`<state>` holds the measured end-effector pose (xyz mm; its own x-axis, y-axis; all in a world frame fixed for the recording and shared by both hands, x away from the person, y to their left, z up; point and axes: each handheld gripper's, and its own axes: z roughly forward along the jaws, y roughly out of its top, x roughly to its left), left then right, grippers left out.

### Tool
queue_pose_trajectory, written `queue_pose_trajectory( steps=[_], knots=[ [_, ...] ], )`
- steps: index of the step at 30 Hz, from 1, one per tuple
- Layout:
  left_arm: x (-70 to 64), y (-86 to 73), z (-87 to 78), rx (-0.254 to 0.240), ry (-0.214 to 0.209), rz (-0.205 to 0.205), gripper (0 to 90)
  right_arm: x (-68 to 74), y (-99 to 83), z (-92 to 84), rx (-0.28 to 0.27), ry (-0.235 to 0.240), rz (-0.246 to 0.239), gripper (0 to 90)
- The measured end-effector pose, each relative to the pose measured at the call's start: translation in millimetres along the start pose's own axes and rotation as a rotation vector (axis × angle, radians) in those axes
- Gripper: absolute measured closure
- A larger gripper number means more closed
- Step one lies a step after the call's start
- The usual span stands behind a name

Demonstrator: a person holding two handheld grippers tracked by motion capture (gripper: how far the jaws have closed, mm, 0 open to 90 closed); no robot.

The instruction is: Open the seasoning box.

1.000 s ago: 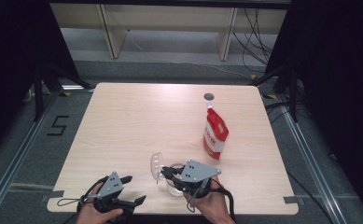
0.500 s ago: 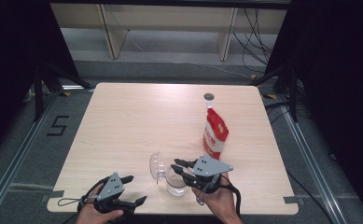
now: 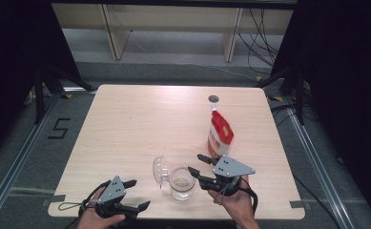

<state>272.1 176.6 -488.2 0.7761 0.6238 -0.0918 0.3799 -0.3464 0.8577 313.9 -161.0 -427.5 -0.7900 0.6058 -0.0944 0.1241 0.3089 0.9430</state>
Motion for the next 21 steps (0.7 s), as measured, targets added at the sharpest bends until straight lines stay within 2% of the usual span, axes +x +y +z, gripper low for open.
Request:
queue_pose_trajectory(
  steps=[2,4,5,9,10,12,13,14,16,17,18,19,20,21],
  knots=[
    [0.3,0.4,0.4,-0.007,-0.010,-0.006,15.6,-2.6,-1.7,-3.5,0.011,0.006,0.005,45.3],
    [0.6,1.0,0.5,-0.004,-0.006,0.003,15.6,-4.4,-3.9,-6.3,0.000,-0.019,0.008,43.8],
    [0.6,0.9,0.5,-0.002,-0.006,0.007,15.6,-4.2,-4.8,-8.2,0.005,-0.003,0.023,43.6],
    [0.3,0.6,0.2,0.000,-0.008,0.001,15.6,-6.8,-7.9,-13.7,0.007,-0.025,0.008,43.1],
    [0.2,0.5,-0.2,0.001,-0.002,0.000,15.6,-6.0,-9.0,-14.4,0.009,-0.023,0.028,43.0],
    [0.7,0.1,0.1,0.001,-0.001,-0.005,15.6,-7.0,-11.3,-16.5,0.020,-0.025,0.028,42.8],
    [2.9,0.0,-0.4,0.018,0.007,0.013,15.7,-7.0,-12.4,-17.9,0.030,-0.028,0.041,42.6],
    [2.2,-0.2,0.3,0.001,-0.006,0.003,15.6,-9.1,-14.9,-18.7,0.028,-0.029,0.022,42.3],
    [2.1,-0.2,0.1,0.002,-0.003,0.003,15.6,-10.1,-17.3,-19.8,0.026,-0.031,0.018,42.4],
    [1.9,-0.1,0.1,0.002,0.001,0.004,15.6,-8.8,-18.6,-21.8,0.040,-0.036,0.046,42.5],
    [2.7,-0.1,-0.1,0.006,0.001,0.011,15.6,-8.8,-20.2,-22.7,0.047,-0.029,0.053,42.5],
    [2.4,-0.2,0.2,0.002,-0.006,0.003,15.6,-8.0,-21.2,-24.0,0.049,-0.040,0.073,42.5],
    [2.4,-0.5,0.2,0.003,-0.005,0.001,15.6,-10.9,-22.5,-24.6,0.034,-0.047,0.035,42.3],
    [2.5,-0.7,0.2,0.005,-0.004,0.000,15.6,-10.1,-23.7,-26.1,0.044,-0.045,0.058,42.2]
  ],
)
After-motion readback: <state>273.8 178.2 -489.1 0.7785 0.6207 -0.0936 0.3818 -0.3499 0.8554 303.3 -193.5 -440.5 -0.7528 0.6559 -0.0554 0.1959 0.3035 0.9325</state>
